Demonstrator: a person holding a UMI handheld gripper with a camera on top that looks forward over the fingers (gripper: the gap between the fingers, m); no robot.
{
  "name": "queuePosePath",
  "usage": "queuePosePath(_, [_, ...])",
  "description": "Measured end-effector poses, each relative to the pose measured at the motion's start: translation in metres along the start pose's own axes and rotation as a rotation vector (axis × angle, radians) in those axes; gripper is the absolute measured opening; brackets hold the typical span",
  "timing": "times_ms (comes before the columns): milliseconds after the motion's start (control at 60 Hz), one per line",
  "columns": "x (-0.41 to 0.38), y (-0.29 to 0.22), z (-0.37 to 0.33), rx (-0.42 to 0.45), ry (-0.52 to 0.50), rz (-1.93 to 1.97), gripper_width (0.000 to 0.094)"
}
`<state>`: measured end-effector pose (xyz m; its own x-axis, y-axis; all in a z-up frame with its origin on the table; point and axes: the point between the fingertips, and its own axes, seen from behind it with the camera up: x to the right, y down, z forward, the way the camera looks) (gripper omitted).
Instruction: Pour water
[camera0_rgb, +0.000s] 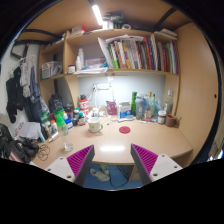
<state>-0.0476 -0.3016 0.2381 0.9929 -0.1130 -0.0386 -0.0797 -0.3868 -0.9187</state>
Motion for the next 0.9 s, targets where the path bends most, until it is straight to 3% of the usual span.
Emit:
queuePosePath(233, [-0.023, 0.008, -0.014, 0.006, 0.026, 0.002, 0.0809])
queuePosePath(350, [-0.042, 0.014, -0.008, 0.014, -0.010, -0.055, 0.0811])
queuePosePath(417, [-0.057, 0.014, -0.001, 0.069, -0.042, -0.093, 0.0808])
queuePosePath(467, [-0.065, 0.025, 0.008, 0.053, -0.047, -0.100, 0.0809])
queuePosePath(900, [-0.249, 0.064, 0.201, 0.063, -0.367, -0.129, 0.0806])
